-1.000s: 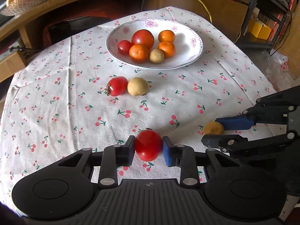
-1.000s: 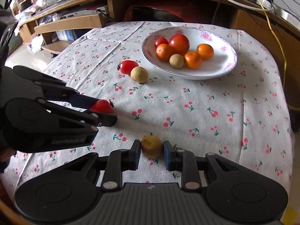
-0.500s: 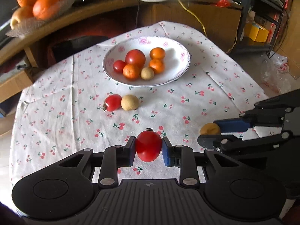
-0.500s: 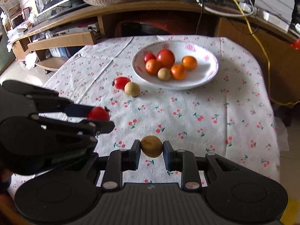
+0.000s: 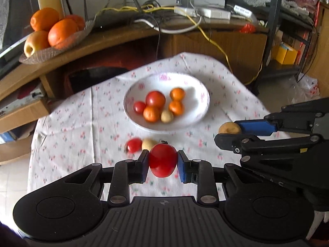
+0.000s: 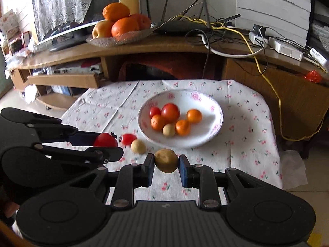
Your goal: Organize fruits
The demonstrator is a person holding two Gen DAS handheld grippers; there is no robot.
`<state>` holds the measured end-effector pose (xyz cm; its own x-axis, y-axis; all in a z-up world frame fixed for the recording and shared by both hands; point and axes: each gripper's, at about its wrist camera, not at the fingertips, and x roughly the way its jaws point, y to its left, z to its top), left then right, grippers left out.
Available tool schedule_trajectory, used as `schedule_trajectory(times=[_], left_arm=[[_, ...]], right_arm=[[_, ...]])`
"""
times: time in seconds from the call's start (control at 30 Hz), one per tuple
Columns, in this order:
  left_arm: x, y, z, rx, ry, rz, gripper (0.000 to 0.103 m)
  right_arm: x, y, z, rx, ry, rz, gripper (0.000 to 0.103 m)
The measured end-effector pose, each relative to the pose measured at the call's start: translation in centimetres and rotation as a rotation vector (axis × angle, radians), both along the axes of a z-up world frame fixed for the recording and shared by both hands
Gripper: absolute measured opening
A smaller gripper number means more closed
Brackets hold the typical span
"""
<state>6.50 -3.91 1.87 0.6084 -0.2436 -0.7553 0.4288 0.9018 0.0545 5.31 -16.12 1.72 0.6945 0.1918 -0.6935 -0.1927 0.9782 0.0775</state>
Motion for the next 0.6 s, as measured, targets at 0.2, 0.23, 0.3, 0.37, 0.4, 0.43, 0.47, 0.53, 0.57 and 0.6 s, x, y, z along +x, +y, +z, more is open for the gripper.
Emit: schedule_trajectory(times=[0.2, 0.23, 0.3, 0.37, 0.4, 0.43, 0.47, 0.53, 0.57, 0.6], left_arm=[[3.2, -0.4, 0.2, -0.016, -0.009, 0.008, 0.036], [3.8, -0.5, 0.1, -0.022, -0.005, 0.014, 0.036], [5.0, -0.7, -0.2, -0.034, 0.002, 0.018, 0.036], [6.3, -1.1, -0.7, -0.037, 0.010, 0.022, 0.036], [6.8, -1.2, -0.9, -0.036, 0.016, 0.024, 0.036], [7.5, -1.3, -1.2, -0.034, 0.022, 0.027, 0.036], [8.2, -1.4, -1.5, -0.032, 0.027, 0.030, 0.036], [9.3, -1.5, -2.1, -0.031, 0.040, 0.036, 0.036], [9.7, -1.5, -2.4, -0.032, 0.046, 0.038, 0.036], [10.2, -1.6, -2.7, -0.032, 0.051, 0.039, 0.036]], right_arm=[[3.4, -0.5, 0.3, 0.008, -0.004, -0.017, 0.026], [4.0, -0.6, 0.2, 0.004, -0.005, -0.018, 0.026], [5.5, -1.0, -0.3, 0.003, 0.005, -0.028, 0.026], [6.9, -1.2, -0.9, -0.007, 0.014, -0.035, 0.026], [7.6, -1.3, -1.1, -0.015, 0.016, -0.035, 0.026], [8.3, -1.4, -1.5, -0.016, 0.020, -0.038, 0.026], [8.9, -1.5, -1.8, -0.012, 0.027, -0.039, 0.026], [9.9, -1.7, -2.5, -0.006, 0.041, -0.041, 0.026], [10.4, -1.7, -2.8, -0.010, 0.044, -0.043, 0.026], [10.7, -1.7, -3.1, -0.014, 0.045, -0.047, 0.026]])
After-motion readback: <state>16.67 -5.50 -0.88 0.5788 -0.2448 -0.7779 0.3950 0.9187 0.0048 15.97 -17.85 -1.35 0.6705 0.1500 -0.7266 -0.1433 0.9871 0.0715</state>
